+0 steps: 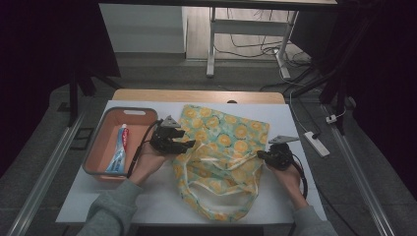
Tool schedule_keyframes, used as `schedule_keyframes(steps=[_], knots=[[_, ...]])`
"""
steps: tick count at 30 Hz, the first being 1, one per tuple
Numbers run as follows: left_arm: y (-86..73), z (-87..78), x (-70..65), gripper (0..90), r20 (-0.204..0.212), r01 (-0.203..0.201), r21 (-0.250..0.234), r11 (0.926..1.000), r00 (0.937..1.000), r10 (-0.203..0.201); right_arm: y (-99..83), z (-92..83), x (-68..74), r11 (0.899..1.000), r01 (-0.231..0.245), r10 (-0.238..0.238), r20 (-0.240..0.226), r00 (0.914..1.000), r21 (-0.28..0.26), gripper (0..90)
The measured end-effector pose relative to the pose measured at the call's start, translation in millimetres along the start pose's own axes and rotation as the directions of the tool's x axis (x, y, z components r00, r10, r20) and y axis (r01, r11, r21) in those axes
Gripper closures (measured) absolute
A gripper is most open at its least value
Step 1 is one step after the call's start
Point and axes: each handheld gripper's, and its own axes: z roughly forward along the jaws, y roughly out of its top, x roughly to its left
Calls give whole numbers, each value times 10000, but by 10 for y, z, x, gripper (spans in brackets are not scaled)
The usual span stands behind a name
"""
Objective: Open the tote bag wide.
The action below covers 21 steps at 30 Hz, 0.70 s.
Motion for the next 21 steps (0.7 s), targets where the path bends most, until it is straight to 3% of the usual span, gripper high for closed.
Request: schedule_keyframes(steps=[1, 3, 4, 5, 6, 8, 9, 11, 12, 13, 15, 19, 21], knots=[[2, -60, -22, 374, 3, -43, -93, 9999, 10000, 43, -10, -2, -8, 10000, -18, 18, -52, 10000, 58, 840], [-9, -168, -87, 363, 216, -191, -208, 9996, 9996, 195, -5, -29, 0, 10000, 19, -17, -183, 9998, 96, 685], [-20, -208, -130, 357, 446, -358, -118, 9993, 9983, 363, 10, -69, 18, 9999, 95, -96, -301, 9995, -37, 616], [-36, -240, -180, 342, 596, -568, -16, 9984, 9966, 568, 58, -206, 82, 9984, 242, -271, -576, 9980, -507, 503], [-56, -266, -232, 342, 685, -746, 42, 9972, 9949, 742, 88, -290, 132, 9966, 355, -411, -736, 9964, -750, 453], [-88, -300, -325, 339, 885, -1020, 133, 9947, 9910, 1004, 125, -373, 188, 9948, 471, -550, -878, 9946, -898, 408], [-94, -316, -359, 332, 881, -1154, 144, 9932, 9896, 1137, 194, -526, 327, 9895, 864, -1007, -1231, 9873, -1161, 365], [-98, -339, -407, 332, 998, -1218, 80, 9925, 9877, 1204, 218, -570, 387, 9865, 1025, -1199, -1371, 9833, -1274, 342], [-98, -347, -419, 331, 1107, -1223, 66, 9925, 9865, 1208, 277, -646, 582, 9799, 1406, -1674, -2008, 9652, -1412, 308], [-100, -350, -426, 331, 1175, -1213, 69, 9926, 9858, 1196, 277, -646, 582, 9799, 1406, -1674, -2008, 9652, -1412, 308], [-113, -350, -434, 330, 1270, -1211, 98, 9926, 9848, 1189, 304, -628, 777, 9724, 1904, -2199, -2576, 9409, -1346, 286], [-144, -339, -440, 329, 1358, -1214, 193, 9924, 9837, 1177, 321, -391, 1138, 9543, 2901, -2971, -3367, 8935, -721, 268], [-151, -333, -443, 329, 1362, -1208, 229, 9924, 9838, 1167, 329, -209, 1266, 9382, 3450, -3339, -3321, 8822, -267, 256]])
